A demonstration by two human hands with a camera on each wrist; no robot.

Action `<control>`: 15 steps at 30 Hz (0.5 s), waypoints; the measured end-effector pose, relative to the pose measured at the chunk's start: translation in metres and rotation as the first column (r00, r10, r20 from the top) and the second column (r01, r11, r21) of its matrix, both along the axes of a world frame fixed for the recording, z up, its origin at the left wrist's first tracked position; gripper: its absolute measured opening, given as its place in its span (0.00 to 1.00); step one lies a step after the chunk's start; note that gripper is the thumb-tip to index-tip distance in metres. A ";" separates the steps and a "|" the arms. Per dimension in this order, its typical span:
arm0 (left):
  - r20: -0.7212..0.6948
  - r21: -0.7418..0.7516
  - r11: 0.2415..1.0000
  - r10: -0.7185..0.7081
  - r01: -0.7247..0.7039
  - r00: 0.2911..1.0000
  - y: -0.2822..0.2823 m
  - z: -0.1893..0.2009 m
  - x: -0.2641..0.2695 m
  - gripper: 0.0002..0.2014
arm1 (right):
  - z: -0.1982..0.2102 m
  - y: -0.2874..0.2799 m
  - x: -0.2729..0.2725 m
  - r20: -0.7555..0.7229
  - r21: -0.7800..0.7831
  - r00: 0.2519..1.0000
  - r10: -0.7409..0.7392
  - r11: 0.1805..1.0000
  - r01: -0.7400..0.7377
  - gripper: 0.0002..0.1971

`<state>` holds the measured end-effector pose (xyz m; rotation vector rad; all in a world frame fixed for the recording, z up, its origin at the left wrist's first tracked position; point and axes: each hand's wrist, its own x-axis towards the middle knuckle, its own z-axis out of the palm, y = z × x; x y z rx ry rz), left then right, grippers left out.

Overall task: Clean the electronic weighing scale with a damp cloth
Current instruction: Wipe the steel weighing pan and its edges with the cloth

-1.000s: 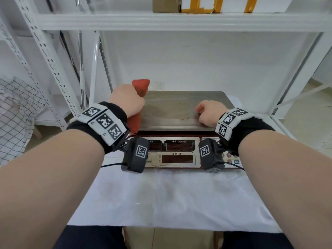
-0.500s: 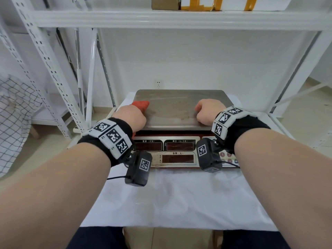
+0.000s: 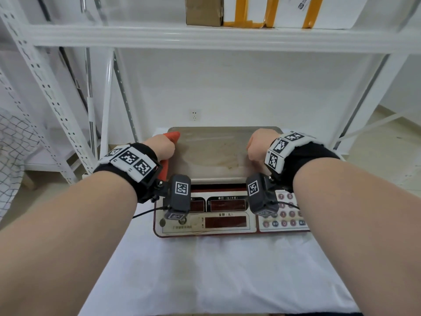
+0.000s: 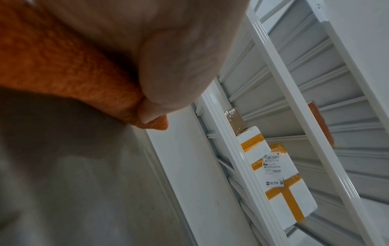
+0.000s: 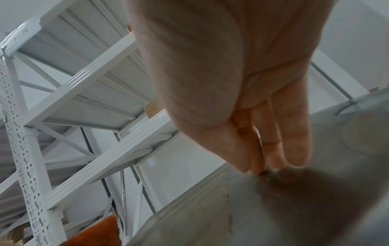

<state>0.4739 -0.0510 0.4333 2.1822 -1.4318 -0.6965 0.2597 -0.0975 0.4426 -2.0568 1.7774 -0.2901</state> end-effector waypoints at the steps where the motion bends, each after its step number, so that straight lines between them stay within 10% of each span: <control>1: -0.020 -0.004 1.000 0.007 -0.007 1.000 -0.004 0.000 0.002 0.23 | 0.002 -0.002 0.002 0.021 0.023 1.000 0.000 1.000 0.000 0.23; 15: -0.246 -0.006 1.000 0.013 -0.015 0.969 -0.078 0.002 0.033 0.21 | 0.008 -0.059 0.028 -0.002 -0.035 1.000 -0.011 0.999 0.011 0.16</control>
